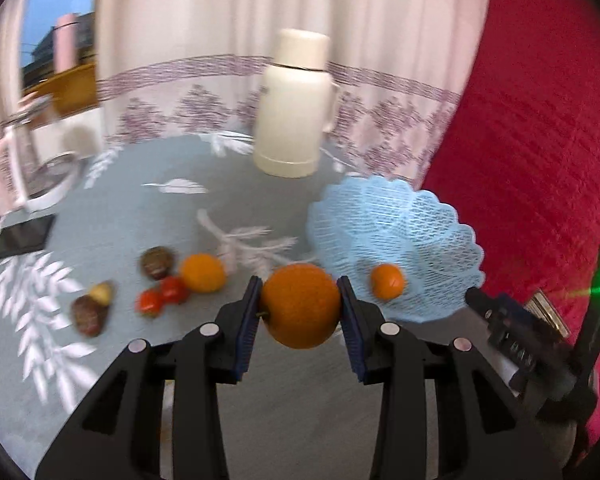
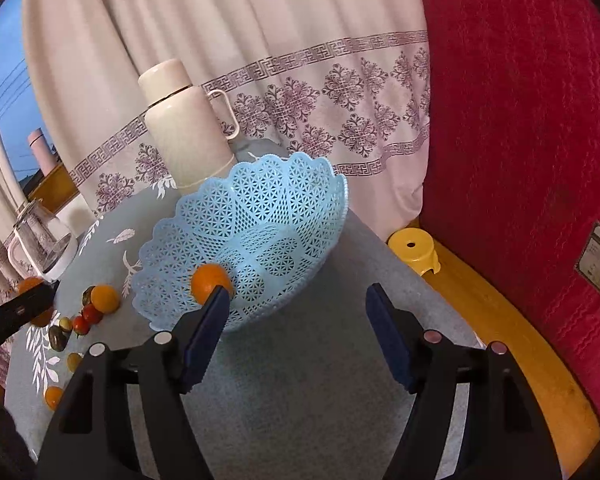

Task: Organize fruits
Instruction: 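Carry the orange into the blue basket and open the left gripper while the right withdraws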

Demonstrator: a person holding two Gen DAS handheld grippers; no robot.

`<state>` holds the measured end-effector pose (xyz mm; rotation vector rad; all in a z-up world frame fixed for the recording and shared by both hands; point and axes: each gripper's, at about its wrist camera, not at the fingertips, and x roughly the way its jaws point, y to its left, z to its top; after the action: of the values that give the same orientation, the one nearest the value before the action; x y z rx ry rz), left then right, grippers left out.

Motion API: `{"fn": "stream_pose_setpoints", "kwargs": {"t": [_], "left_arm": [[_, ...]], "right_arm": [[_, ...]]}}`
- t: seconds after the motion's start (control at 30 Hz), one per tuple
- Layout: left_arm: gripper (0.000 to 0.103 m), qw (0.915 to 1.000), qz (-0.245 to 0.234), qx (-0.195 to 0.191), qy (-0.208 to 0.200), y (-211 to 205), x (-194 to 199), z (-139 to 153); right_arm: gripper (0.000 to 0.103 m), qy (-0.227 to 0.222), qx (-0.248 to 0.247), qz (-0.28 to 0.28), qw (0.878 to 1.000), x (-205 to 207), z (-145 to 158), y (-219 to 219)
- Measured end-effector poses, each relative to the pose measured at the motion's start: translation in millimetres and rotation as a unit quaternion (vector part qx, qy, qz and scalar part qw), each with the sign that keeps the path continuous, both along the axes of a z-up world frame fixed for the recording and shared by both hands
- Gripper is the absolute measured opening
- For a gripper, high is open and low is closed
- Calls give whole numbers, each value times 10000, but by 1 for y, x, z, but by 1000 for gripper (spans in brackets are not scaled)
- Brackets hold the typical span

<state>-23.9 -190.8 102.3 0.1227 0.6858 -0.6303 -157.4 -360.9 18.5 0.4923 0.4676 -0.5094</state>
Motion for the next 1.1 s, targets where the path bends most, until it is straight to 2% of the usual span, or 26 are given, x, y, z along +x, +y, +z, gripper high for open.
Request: {"fn": "stream_pose_setpoints", "kwargs": {"t": [0.13,0.33,0.7,0.73,0.77,0.83,1.1], "left_arm": [[39,9996,-257,109,11,-37,10,-5],[39,9988,-425,238,1,-71,27,-11],[41,9985,-393,327,220,-93,54,-27],[50,9986,-379,310,217,-93,55,-27],[67,9987,-354,298,205,-92,56,-26],[85,9993,-262,222,134,-89,56,-24],[89,9999,-85,22,105,-70,53,-16]], "right_arm": [[72,-52,59,-80,9999,-2,-2,-2],[73,-50,53,-90,9999,-1,-3,-2],[73,-39,100,-114,9999,-2,-5,-5],[73,-34,96,-112,9999,-2,-5,-5],[73,-28,87,-107,9999,-1,-5,-4],[73,-28,80,-108,9999,-1,-5,-4],[73,-46,79,-121,9999,-1,-5,-3]]}}
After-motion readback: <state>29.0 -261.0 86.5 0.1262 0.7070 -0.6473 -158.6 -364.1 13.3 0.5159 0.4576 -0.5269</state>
